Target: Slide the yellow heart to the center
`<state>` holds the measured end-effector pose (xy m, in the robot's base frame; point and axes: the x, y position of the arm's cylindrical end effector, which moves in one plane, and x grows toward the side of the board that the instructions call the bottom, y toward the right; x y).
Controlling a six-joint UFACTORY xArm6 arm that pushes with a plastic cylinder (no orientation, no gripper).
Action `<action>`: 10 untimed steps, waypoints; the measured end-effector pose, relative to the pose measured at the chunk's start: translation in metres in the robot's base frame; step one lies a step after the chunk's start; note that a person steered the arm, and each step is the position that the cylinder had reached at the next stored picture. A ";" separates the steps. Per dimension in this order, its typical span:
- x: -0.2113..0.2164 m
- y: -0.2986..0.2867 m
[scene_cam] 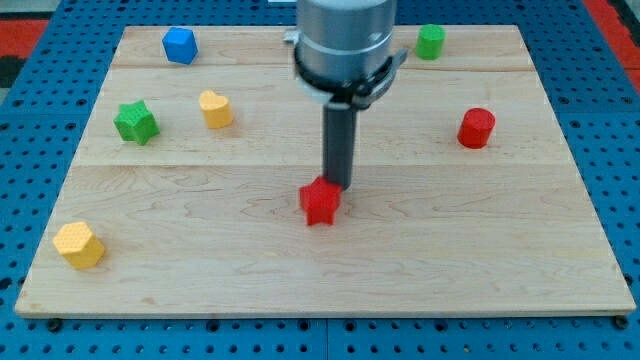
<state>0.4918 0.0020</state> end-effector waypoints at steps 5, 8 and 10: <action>-0.054 -0.124; -0.132 -0.202; -0.148 -0.052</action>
<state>0.3440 -0.0498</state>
